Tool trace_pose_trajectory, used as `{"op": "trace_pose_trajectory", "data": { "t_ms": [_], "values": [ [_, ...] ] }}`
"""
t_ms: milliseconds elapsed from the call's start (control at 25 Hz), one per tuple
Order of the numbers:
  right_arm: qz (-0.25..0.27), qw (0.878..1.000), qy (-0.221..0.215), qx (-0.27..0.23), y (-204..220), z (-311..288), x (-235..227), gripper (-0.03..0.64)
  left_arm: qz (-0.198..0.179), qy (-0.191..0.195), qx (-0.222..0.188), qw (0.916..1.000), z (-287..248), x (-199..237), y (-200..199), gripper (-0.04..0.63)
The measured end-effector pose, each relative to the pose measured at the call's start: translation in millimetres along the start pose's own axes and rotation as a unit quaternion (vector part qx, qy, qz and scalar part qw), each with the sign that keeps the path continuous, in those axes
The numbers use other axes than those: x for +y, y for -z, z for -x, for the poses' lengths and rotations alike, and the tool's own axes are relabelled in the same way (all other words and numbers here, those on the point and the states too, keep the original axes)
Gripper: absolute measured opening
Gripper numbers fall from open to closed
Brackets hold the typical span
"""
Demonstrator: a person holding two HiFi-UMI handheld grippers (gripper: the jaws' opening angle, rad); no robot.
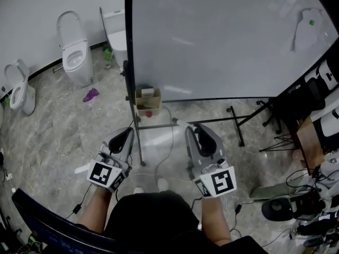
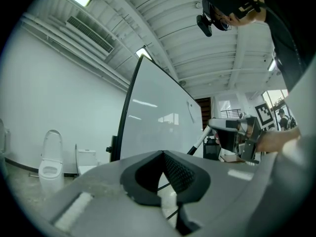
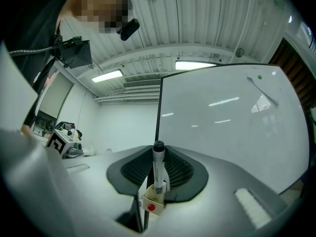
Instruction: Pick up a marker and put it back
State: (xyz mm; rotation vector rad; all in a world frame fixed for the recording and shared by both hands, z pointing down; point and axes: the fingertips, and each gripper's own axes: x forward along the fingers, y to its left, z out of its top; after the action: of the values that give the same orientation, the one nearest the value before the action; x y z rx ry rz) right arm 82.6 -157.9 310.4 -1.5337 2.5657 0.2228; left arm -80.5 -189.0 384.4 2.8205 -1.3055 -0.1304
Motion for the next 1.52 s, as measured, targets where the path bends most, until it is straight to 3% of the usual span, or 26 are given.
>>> {"op": "trace_pose_trajectory", "data": {
  "t_ms": [560, 1000, 1520],
  "values": [
    [-0.010, 1.000, -0.020, 0.002, 12, -13, -5, 0.080, 0.012, -0.018, -0.008, 0.9997, 0, 8, 4, 0.006],
    [-0.017, 0.999, -0.040, 0.016, 47, -52, -21, 0.080, 0.016, -0.063, -0.011, 0.9978, -3, 22, 6, 0.006],
    [-0.017, 0.994, -0.100, 0.052, 112, -131, -19, 0.081, 0.004, -0.140, -0.003, 0.9901, 18, 59, 11, 0.006]
  ]
}}
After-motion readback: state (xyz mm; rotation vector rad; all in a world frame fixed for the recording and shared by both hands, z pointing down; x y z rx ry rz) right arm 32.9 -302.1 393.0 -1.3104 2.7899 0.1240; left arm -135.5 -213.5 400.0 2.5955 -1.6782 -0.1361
